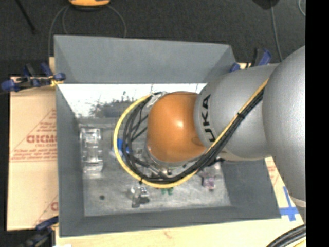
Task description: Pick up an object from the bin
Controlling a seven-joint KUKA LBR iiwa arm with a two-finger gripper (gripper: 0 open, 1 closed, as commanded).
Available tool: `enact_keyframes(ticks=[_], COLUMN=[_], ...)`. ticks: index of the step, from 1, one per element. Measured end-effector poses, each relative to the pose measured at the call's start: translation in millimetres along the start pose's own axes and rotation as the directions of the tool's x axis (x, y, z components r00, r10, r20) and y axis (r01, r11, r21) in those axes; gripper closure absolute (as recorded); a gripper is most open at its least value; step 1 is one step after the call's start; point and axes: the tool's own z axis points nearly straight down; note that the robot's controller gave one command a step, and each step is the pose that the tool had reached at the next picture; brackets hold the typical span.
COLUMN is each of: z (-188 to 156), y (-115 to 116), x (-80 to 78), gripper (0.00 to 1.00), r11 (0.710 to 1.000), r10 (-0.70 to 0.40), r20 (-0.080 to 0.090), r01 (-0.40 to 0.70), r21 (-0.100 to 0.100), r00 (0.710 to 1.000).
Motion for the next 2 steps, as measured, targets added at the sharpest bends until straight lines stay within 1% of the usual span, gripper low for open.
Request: enact_keyframes(ticks=[1, 2], z=[68.8, 46.7], y=[-28.5, -17.8], x=[1.7, -4.5], gripper=[0.00, 0.00], r11=[0.997, 0.999], r10=[0.081, 0.050], r20=[0.015, 0.011], r01=[-0.081, -0.050], r21=[-0.004, -0.001], r00=[0.997, 0.999])
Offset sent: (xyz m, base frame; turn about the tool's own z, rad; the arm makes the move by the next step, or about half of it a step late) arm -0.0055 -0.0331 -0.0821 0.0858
